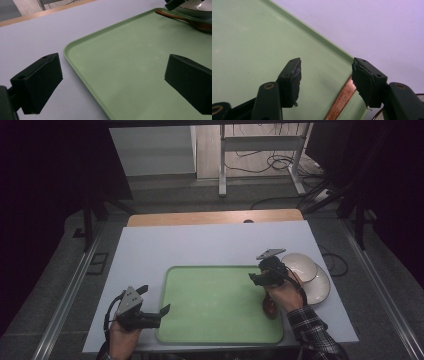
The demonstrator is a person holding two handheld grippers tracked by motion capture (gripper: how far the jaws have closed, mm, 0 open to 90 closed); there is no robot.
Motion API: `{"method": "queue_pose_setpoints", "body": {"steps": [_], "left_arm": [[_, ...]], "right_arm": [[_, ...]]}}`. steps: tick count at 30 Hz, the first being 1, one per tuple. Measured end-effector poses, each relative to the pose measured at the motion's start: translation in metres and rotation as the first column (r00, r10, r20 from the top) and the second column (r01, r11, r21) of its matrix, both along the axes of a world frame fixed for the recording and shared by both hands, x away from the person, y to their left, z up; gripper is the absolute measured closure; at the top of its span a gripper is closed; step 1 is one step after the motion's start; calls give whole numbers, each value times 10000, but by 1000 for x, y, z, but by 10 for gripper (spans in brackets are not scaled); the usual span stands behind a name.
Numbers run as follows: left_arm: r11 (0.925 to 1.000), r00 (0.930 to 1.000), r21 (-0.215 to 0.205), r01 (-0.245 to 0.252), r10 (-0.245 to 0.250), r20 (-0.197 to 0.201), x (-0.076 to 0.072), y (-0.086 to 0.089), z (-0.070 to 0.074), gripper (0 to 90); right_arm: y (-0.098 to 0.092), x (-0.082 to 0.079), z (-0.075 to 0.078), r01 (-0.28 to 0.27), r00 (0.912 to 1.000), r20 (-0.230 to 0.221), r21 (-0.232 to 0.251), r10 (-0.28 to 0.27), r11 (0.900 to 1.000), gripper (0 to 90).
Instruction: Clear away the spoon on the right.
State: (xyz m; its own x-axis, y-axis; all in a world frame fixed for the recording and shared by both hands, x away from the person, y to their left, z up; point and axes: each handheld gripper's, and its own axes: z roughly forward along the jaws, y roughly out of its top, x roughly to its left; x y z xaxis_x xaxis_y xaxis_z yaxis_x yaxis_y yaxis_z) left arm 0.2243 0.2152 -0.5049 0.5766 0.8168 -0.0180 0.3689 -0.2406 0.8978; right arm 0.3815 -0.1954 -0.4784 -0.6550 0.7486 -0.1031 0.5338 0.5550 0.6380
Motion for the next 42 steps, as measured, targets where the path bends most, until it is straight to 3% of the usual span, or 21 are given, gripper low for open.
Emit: {"method": "queue_pose_setpoints", "body": {"steps": [22, 42], "left_arm": [[10000, 10000, 3, -19, 19, 13, 0, 0, 0, 12], [10000, 10000, -23, -52, 52, 17, 0, 0, 0, 11]], "right_arm": [[-8, -14, 18, -261, 9956, 913, 646, 201, 9976, 220], [-20, -29, 21, -480, 9950, 916, 816, 404, 9955, 61]]}}
